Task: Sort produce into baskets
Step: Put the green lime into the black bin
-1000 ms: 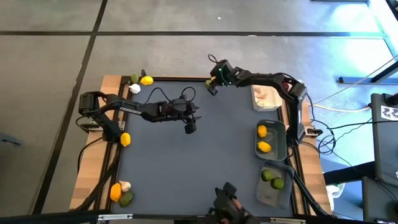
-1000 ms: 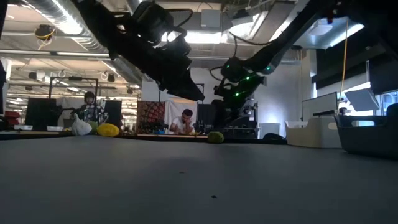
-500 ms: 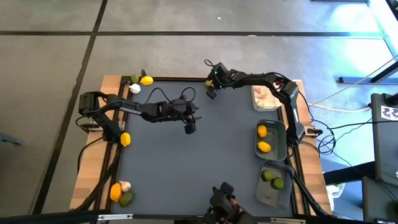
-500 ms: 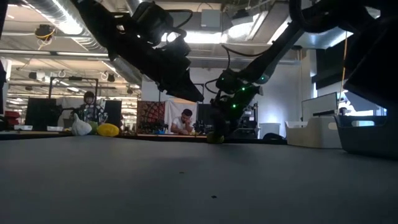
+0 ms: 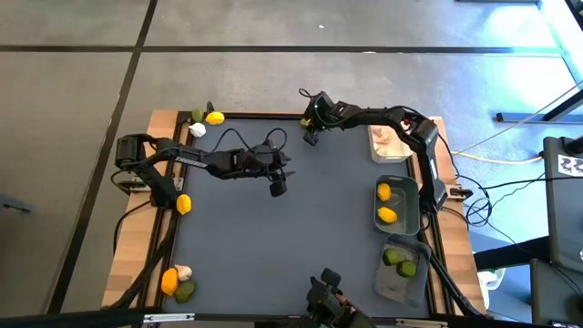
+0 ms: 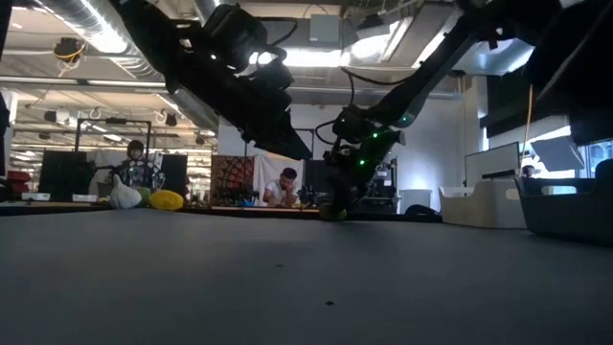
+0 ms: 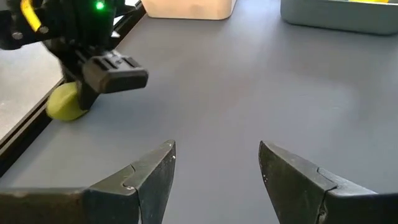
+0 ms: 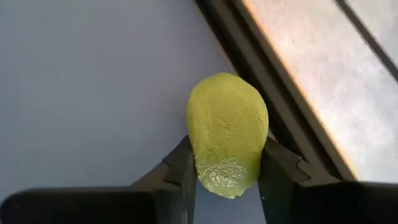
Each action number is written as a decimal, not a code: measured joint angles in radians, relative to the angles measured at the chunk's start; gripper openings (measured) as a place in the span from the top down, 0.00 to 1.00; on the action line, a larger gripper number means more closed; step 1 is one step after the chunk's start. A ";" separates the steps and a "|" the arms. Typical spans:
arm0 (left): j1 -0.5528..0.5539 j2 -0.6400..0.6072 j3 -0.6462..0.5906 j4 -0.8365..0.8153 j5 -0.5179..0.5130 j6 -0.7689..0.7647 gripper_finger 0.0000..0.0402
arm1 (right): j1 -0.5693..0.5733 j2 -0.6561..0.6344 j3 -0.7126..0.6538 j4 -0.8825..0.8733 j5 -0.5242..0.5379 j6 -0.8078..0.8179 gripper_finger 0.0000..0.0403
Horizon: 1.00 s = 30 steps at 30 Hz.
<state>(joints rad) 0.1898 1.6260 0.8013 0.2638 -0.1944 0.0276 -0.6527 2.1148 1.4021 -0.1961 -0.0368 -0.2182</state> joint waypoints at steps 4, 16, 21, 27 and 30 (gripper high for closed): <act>0.000 0.000 0.000 -0.005 0.000 0.000 0.43 | 0.032 -0.057 -0.001 -0.087 0.011 -0.001 0.66; -0.005 0.000 0.000 -0.014 0.000 -0.036 0.43 | 0.221 -0.228 -0.004 -0.295 0.068 -0.044 0.67; -0.030 0.000 0.000 -0.020 0.000 -0.069 0.43 | 0.293 -0.284 -0.033 -0.383 0.097 -0.026 0.67; -0.075 0.000 0.001 -0.018 0.000 -0.136 0.43 | 0.375 -0.445 -0.204 -0.367 0.145 0.024 0.67; -0.104 0.000 0.001 0.009 0.001 -0.168 0.43 | 0.415 -0.548 -0.300 -0.339 0.150 0.054 0.67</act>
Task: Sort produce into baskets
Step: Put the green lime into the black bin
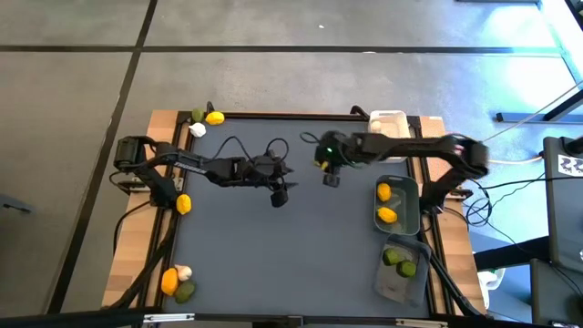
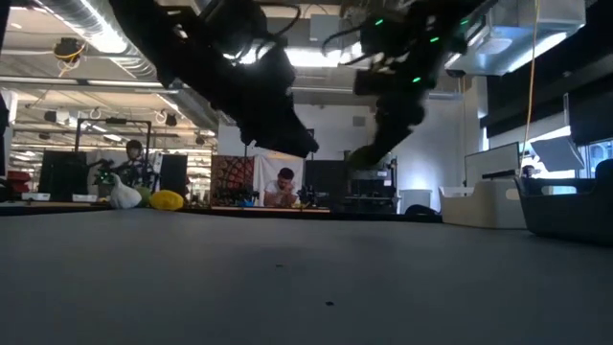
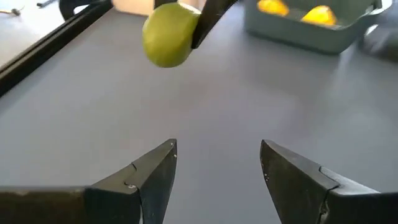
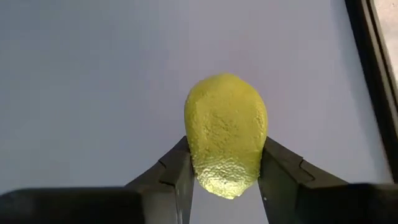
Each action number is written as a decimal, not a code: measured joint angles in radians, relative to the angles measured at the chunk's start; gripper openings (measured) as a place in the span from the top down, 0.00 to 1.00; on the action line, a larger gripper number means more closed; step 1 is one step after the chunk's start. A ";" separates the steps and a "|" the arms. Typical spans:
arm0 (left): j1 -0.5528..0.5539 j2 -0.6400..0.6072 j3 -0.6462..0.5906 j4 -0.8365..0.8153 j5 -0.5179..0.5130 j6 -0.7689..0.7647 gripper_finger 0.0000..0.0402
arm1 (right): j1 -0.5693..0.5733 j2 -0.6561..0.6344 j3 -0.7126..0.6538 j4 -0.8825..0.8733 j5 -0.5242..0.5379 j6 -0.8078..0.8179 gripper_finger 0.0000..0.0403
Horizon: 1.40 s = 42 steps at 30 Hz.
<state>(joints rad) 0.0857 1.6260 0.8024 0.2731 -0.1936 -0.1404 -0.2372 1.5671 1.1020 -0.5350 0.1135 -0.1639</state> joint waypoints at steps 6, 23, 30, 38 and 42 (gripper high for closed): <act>-0.052 0.000 0.000 0.072 0.000 -0.087 0.43 | 0.110 -0.192 -0.164 0.035 0.007 0.097 0.67; -0.227 0.000 0.010 0.368 -0.011 -0.167 0.43 | 0.538 -0.323 -0.269 0.164 0.061 0.393 0.67; -0.283 0.044 0.086 0.368 -0.025 -0.127 0.43 | 0.607 -0.322 -0.269 0.259 0.109 0.425 0.67; -0.308 0.098 0.162 0.362 -0.029 -0.092 0.43 | 0.662 -0.334 -0.268 0.188 0.038 0.504 0.67; -0.313 0.098 0.161 0.351 -0.029 -0.093 0.43 | 0.749 -0.357 -0.268 0.090 0.006 0.604 0.67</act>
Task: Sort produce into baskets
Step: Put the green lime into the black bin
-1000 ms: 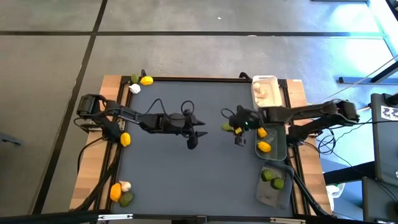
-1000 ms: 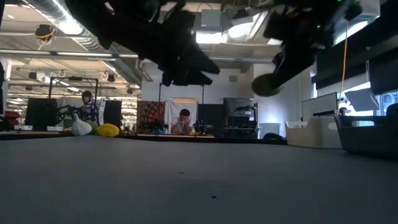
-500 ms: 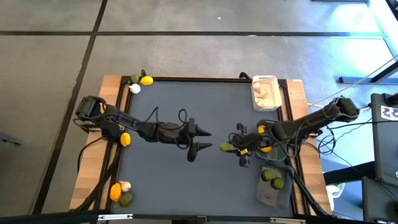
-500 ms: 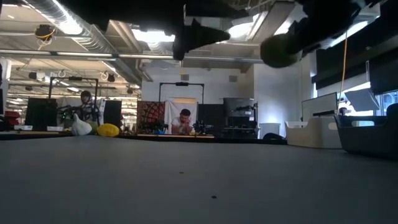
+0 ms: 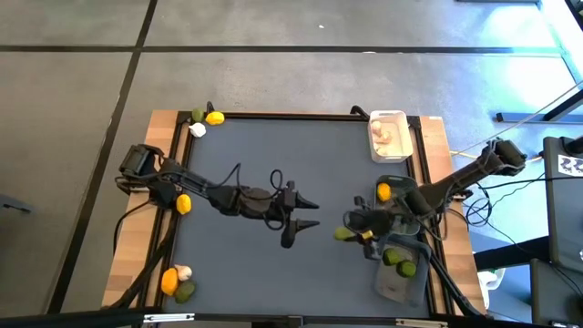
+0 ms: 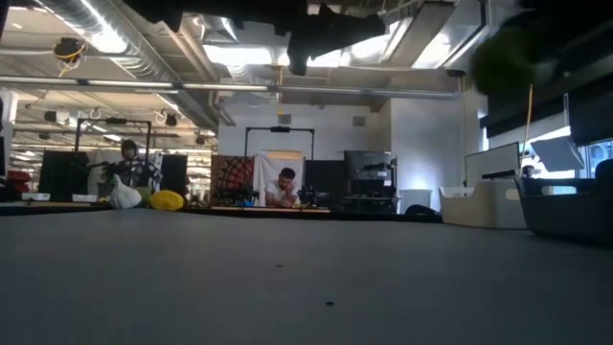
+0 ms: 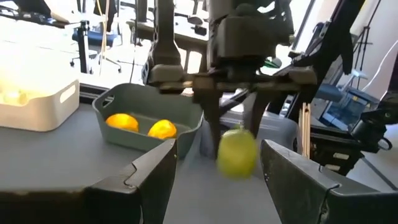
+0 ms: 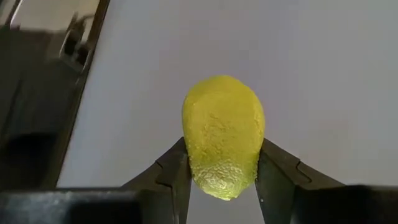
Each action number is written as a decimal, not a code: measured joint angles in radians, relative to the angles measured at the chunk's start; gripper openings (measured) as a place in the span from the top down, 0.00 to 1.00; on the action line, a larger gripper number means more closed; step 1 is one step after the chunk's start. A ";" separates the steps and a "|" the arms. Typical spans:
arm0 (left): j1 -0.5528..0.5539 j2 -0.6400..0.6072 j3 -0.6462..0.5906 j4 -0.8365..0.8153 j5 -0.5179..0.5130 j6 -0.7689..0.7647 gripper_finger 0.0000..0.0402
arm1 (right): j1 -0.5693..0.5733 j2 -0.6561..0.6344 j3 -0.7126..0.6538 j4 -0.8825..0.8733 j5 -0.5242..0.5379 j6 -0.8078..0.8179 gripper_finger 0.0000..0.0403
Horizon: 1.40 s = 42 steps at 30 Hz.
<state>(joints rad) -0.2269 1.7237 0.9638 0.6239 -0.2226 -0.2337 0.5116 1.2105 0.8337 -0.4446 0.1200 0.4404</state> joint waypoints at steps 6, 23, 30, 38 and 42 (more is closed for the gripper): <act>0.000 0.004 0.000 -0.014 -0.002 0.000 0.43 | 0.155 -0.028 0.000 -0.117 -0.016 0.230 0.67; 0.001 0.004 0.000 -0.037 -0.042 -0.014 0.43 | 0.568 -0.033 0.000 -0.431 0.005 1.022 0.67; 0.007 0.004 -0.001 -0.037 -0.053 -0.013 0.43 | 0.655 -0.014 0.000 -0.628 0.049 1.211 0.67; 0.007 0.004 -0.001 -0.040 -0.053 -0.012 0.43 | 0.661 0.033 -0.068 -0.585 0.006 1.230 0.63; 0.007 0.004 -0.001 -0.040 -0.053 -0.013 0.43 | 0.661 0.038 -0.106 -0.517 0.002 1.231 0.59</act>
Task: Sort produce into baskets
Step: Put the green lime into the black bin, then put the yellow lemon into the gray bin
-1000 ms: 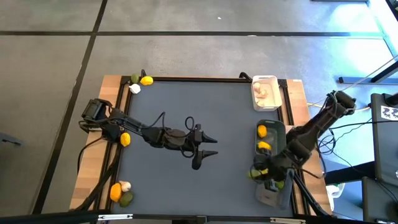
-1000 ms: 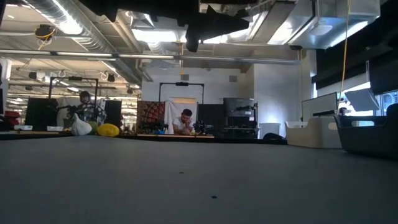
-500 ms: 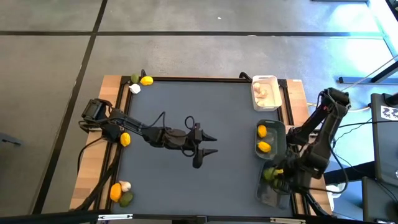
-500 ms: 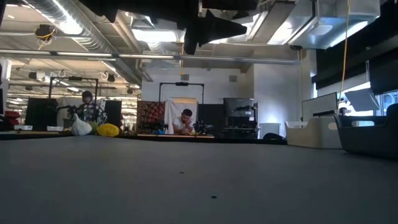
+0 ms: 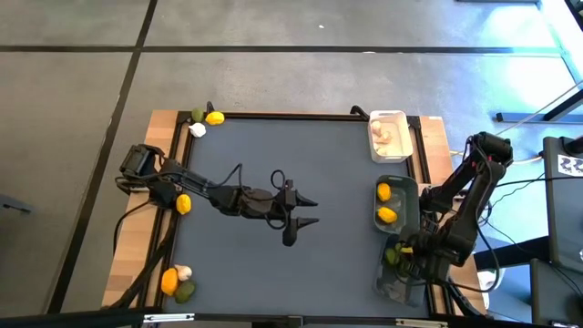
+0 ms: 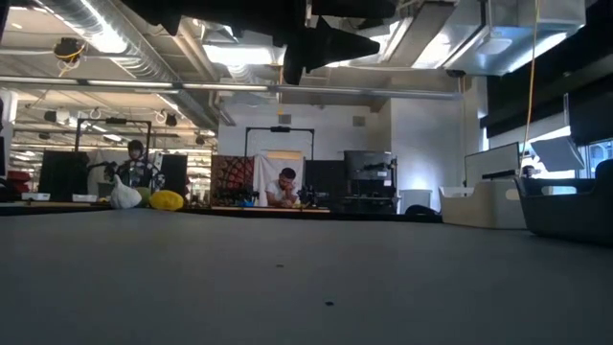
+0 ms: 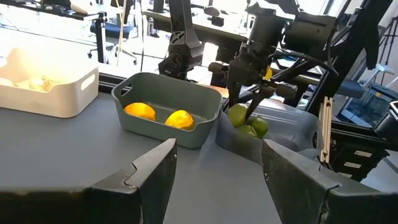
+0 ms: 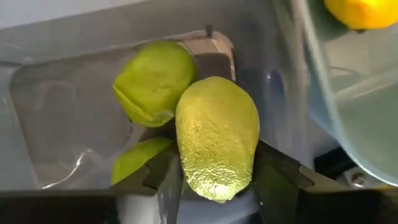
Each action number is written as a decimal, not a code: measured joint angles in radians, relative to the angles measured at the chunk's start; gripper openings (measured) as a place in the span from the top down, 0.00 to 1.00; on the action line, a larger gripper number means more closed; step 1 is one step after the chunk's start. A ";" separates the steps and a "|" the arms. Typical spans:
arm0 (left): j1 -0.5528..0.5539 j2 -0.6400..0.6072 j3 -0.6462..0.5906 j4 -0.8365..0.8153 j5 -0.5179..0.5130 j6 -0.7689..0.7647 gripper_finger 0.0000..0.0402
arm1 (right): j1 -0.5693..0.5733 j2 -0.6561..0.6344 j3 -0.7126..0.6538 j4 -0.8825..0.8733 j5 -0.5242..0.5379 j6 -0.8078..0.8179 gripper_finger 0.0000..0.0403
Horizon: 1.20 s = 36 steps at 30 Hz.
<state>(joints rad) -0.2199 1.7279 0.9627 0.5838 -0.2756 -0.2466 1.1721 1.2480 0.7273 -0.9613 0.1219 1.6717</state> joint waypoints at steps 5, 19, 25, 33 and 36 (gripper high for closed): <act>0.000 0.000 0.000 0.000 0.000 0.001 0.43 | -0.001 0.000 -0.011 0.022 0.007 0.029 0.53; 0.006 0.000 0.000 0.000 0.000 -0.005 0.43 | -0.001 0.000 0.060 0.014 -0.006 0.008 0.31; 0.006 0.000 0.000 0.000 0.000 -0.031 0.43 | -0.001 -0.001 0.168 0.021 0.232 -0.111 0.32; 0.006 -0.001 0.000 0.001 0.000 -0.033 0.43 | -0.005 -0.002 0.196 0.106 0.584 -0.344 0.32; 0.006 -0.001 0.000 0.002 0.000 -0.038 0.43 | -0.043 -0.002 0.195 0.105 0.658 -0.385 0.32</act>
<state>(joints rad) -0.2134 1.7271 0.9623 0.5858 -0.2752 -0.2851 1.1293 1.2465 0.9226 -0.8565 0.7797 1.2871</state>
